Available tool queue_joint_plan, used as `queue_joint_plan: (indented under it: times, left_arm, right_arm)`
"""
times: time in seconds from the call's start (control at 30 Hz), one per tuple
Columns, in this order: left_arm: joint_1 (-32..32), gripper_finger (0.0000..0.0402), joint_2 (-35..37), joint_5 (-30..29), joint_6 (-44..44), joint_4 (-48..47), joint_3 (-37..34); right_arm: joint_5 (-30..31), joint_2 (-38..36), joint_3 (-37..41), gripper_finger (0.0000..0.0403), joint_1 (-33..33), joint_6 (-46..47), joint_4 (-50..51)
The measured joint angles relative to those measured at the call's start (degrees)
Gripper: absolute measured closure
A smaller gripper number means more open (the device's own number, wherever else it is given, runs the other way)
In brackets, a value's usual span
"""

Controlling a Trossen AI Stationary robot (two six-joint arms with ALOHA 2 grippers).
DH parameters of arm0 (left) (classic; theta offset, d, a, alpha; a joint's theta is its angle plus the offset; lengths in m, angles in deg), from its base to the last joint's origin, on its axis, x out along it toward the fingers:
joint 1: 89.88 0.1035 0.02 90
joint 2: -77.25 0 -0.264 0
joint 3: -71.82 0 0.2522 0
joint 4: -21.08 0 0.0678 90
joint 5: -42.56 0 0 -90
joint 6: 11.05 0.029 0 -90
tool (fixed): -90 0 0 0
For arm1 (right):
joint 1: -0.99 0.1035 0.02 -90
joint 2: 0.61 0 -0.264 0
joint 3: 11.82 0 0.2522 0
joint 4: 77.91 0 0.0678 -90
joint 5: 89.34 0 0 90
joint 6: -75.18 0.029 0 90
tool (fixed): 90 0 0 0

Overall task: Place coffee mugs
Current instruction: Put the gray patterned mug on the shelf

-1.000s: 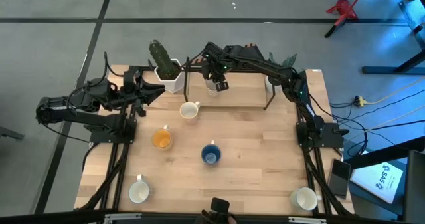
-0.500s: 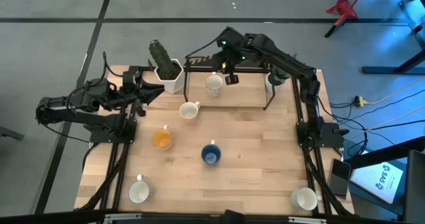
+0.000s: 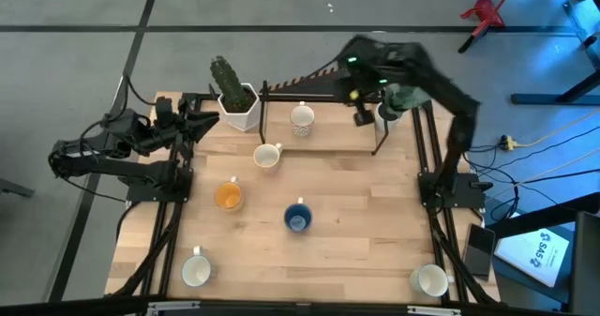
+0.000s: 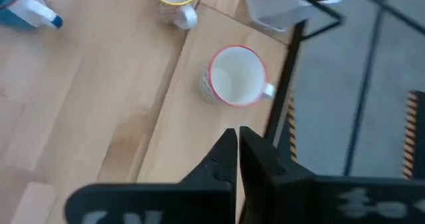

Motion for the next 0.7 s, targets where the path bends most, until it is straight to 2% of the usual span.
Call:
queue_joint_plan:
  times: [0.07,0.13,0.23,0.33,0.4,0.47,0.53,0.7]
  left_arm:
    - [0.0,0.0321,0.5,-1.2,0.2,-0.1,0.0]
    - [0.0,0.0321,0.9,-1.6,0.9,-0.1,0.0]
    - [0.0,0.0321,1.1,-1.7,1.0,-0.1,0.0]
    - [0.0,0.0321,1.1,-1.7,1.0,-0.1,0.0]
    - [0.0,0.0321,1.1,-2.1,1.0,-0.1,0.0]
    - [0.0,0.0321,1.1,-3.0,1.0,-0.1,0.0]
    - [0.0,0.0321,1.1,-3.2,1.0,-0.1,0.0]
    - [0.0,0.0321,1.1,-5.2,1.2,-0.1,0.0]
  right_arm:
    - [0.4,-3.6,2.0,0.0402,0.0,1.1,-1.2]
    - [0.3,-8.1,7.3,0.0401,0.0,2.0,-3.2]
    - [0.6,-17.6,22.7,0.0402,0.0,4.5,-10.0]
    - [1.8,-26.8,44.2,0.0402,0.0,9.4,-29.6]
    - [-0.8,-30.1,57.3,0.0402,0.2,14.4,-46.3]
    - [-2.0,-30.6,67.0,0.0403,1.5,19.3,-60.4]
    - [0.8,-29.6,73.7,0.0403,2.7,22.5,-70.1]
    - [7.0,-24.7,81.4,0.0403,3.7,27.9,-83.9]
